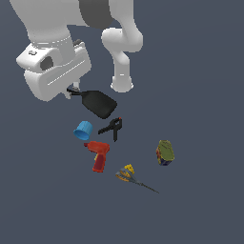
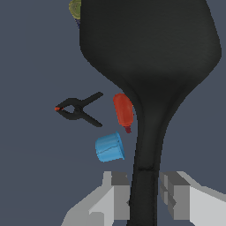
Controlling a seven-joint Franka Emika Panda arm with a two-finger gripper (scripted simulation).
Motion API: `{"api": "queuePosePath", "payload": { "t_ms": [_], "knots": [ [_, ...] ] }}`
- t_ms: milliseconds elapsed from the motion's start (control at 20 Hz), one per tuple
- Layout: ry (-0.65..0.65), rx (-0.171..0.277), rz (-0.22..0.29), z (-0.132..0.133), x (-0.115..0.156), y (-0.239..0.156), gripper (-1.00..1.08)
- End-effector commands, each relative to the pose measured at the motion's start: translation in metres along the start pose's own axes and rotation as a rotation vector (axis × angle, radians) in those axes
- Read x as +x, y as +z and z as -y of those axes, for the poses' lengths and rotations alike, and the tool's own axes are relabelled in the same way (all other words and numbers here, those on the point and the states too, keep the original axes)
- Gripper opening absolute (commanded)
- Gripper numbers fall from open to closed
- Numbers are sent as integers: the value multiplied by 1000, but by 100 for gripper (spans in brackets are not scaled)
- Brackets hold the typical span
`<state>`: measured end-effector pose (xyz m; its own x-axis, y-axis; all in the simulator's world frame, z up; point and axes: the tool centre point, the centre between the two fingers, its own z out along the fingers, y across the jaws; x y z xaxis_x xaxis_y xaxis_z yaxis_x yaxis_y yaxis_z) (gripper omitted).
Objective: Pick up a designated object from a clutter of objects.
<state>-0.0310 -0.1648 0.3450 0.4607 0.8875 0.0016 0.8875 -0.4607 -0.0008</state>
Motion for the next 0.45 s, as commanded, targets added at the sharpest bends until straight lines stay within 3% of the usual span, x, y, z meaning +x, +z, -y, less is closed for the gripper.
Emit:
{"api": "queuePosePath", "payload": {
  "t_ms": [0, 400],
  "knots": [
    [-1, 0, 1, -2, -7, -13, -100],
    [0, -1, 2, -5, -14, -27, -100]
  ]
}}
